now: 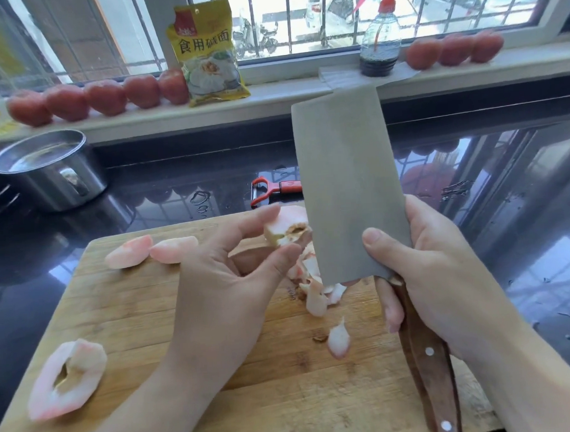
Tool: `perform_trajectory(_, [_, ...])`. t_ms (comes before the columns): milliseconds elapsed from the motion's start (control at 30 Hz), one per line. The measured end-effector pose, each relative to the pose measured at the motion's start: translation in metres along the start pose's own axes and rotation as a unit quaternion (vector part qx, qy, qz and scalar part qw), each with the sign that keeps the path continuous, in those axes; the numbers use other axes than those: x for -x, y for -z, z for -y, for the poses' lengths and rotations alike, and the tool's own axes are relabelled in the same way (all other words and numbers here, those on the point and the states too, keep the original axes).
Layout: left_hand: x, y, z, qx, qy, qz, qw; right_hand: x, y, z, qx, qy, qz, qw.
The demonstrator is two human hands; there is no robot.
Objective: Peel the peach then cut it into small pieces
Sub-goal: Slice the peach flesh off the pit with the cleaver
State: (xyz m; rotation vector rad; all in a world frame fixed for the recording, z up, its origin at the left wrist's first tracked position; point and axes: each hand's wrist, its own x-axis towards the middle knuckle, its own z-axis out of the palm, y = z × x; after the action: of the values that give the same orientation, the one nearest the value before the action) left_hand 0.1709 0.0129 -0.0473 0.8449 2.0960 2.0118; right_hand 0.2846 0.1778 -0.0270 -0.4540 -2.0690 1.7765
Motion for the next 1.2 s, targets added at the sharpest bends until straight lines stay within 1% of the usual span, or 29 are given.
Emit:
perform_trajectory(200, [0.0049, -0.0041, 0.0009, -0.015, -0.009, 0.011, 1.0, 0.0, 0.0018, 0.0014, -0.004, -0.004, -0.007, 1.0])
perform_trajectory(433, [0.0007, -0.0029, 0.0009, 0.058, 0.007, 0.005, 0.998, 0.0012, -0.0018, 0.0035, -0.019, -0.001, 0.011, 1.0])
perform_trajectory(600, [-0.0016, -0.0023, 0.0022, 0.065, 0.006, 0.007, 0.998, -0.0006, -0.0017, 0.0008, -0.048, -0.004, 0.014, 0.999])
perform_trajectory(833, [-0.0037, 0.0, 0.0045, 0.077, 0.018, 0.026, 0.997, -0.0016, 0.0014, -0.0025, -0.075, -0.012, 0.039, 0.996])
perform_trajectory(1000, [-0.0007, -0.0054, 0.0064, 0.082, 0.031, 0.042, 0.995, -0.0023, -0.0007, -0.001, -0.068, -0.017, 0.026, 0.997])
perform_trajectory(1200, [-0.0021, -0.0082, 0.0058, 0.093, 0.029, 0.033, 0.995, -0.0017, -0.0039, -0.0006, -0.052, -0.013, 0.005, 0.999])
